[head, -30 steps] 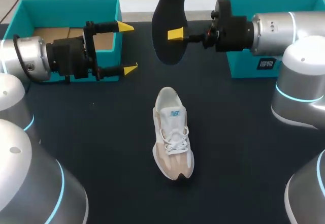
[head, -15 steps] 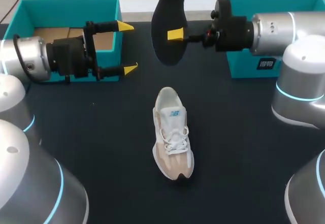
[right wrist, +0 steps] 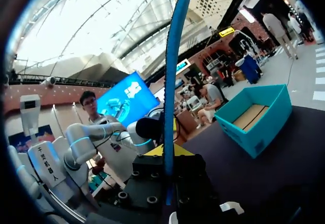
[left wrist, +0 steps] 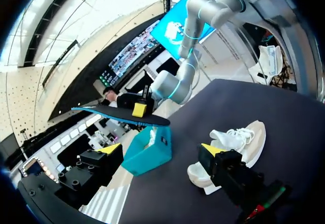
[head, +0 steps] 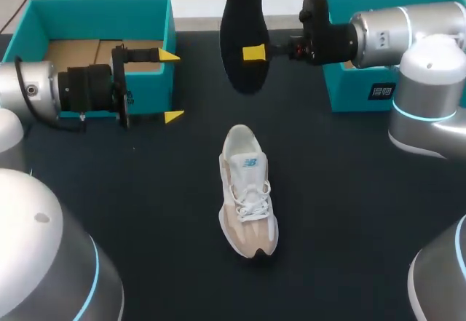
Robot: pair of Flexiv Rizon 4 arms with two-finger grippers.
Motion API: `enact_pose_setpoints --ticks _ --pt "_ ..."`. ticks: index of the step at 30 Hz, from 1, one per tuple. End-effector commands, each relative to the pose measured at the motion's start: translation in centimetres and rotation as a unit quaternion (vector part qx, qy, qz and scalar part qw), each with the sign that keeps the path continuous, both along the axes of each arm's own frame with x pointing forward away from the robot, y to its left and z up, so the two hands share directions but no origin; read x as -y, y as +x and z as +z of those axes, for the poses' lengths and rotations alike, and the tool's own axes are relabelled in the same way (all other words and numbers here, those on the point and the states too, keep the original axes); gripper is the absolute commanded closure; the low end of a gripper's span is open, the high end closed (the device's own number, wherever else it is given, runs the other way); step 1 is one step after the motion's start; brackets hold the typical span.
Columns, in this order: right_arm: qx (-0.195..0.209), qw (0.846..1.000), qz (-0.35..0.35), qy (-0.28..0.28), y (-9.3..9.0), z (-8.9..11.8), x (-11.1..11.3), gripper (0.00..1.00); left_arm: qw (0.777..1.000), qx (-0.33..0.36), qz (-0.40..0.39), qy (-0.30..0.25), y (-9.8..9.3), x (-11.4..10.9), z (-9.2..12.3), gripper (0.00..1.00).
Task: Take the shoe out of the shoebox, open the shoe tongue, remove and reinsert the insole, then place the shoe into the shoebox
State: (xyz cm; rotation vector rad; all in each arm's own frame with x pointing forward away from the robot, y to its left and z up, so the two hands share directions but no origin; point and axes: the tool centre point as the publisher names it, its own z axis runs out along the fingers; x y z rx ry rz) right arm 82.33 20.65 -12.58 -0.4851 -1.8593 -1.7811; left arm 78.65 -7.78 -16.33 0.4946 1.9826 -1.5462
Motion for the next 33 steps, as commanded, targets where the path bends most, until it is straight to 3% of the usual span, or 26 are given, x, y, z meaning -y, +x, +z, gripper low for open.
enact_pose_setpoints --ticks 1,14,17,22,33 --pt "0.0 1.0 0.009 0.001 0.5 -0.1 -0.3 1.0 1.0 -0.025 0.003 0.018 -0.5 -0.6 -0.9 0.0" --pt "0.0 1.0 0.009 0.001 0.5 -0.1 -0.3 1.0 0.989 -0.132 -0.009 0.067 -1.9 0.2 -8.1 0.0" --pt "0.034 0.999 -0.008 0.03 0.8 -0.5 0.3 1.0 0.986 -0.146 -0.014 0.077 -2.0 0.5 -9.3 0.0" --pt "0.039 0.998 -0.012 0.055 0.8 -2.3 1.2 1.0 0.981 -0.173 -0.014 0.091 -1.9 1.0 -10.9 0.0" --pt "0.035 0.999 -0.014 0.024 -0.2 -7.0 1.9 1.0 0.974 -0.194 -0.017 0.118 -2.0 2.0 -14.2 0.0"
